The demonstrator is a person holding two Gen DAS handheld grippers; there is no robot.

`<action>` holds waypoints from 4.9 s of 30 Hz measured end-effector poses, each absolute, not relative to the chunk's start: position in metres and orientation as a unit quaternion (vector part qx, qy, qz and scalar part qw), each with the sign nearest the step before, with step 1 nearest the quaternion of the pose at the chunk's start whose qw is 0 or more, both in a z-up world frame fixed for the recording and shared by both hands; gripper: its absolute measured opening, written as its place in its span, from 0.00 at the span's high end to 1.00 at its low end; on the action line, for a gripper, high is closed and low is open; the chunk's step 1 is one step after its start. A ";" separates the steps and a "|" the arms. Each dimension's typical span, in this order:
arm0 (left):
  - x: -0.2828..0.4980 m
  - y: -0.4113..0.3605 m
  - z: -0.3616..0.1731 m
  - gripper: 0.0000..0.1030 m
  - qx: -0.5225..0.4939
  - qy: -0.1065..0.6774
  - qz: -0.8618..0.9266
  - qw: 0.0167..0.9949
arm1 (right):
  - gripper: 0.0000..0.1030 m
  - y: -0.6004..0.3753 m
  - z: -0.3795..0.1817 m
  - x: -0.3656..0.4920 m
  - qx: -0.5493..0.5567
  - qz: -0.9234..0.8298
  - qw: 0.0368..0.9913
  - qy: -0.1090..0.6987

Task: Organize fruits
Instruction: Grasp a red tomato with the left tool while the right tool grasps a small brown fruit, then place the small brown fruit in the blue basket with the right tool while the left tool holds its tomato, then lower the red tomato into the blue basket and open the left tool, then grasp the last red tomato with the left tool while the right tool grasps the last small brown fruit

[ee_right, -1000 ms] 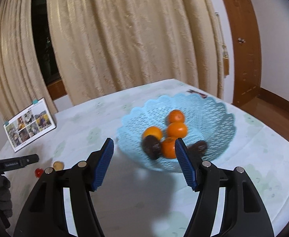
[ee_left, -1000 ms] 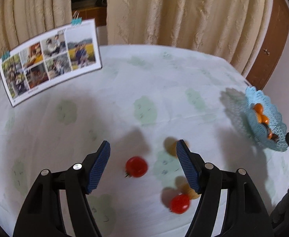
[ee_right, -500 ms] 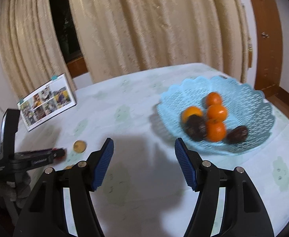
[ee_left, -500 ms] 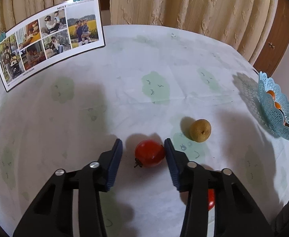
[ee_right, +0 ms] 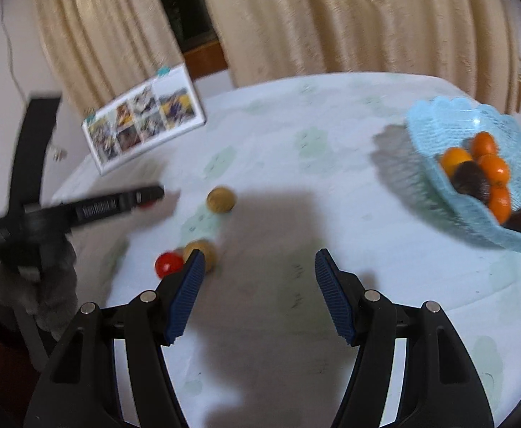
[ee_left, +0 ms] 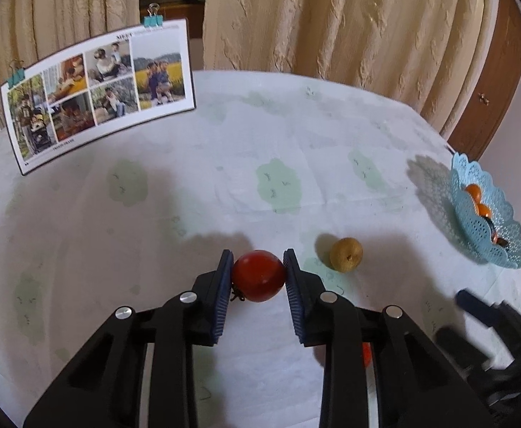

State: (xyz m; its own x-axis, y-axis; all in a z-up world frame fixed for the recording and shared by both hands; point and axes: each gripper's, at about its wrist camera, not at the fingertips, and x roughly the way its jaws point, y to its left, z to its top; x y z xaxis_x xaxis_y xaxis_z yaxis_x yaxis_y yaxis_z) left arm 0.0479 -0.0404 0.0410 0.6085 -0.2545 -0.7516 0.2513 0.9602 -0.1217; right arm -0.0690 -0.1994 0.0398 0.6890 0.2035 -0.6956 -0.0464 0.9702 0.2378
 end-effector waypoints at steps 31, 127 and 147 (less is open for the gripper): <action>0.045 -0.030 0.050 0.72 -0.020 0.411 -0.142 0.900 | 0.75 -0.179 0.052 -0.047 0.038 0.071 0.915 0.394; 0.032 -0.175 0.108 0.26 0.037 0.364 -0.257 0.894 | 0.45 -0.399 0.073 -0.162 0.205 -0.278 0.922 0.174; 0.024 -0.078 0.069 0.21 -0.006 0.410 -0.184 0.893 | 0.43 -0.363 0.077 -0.147 0.168 -0.237 0.936 0.198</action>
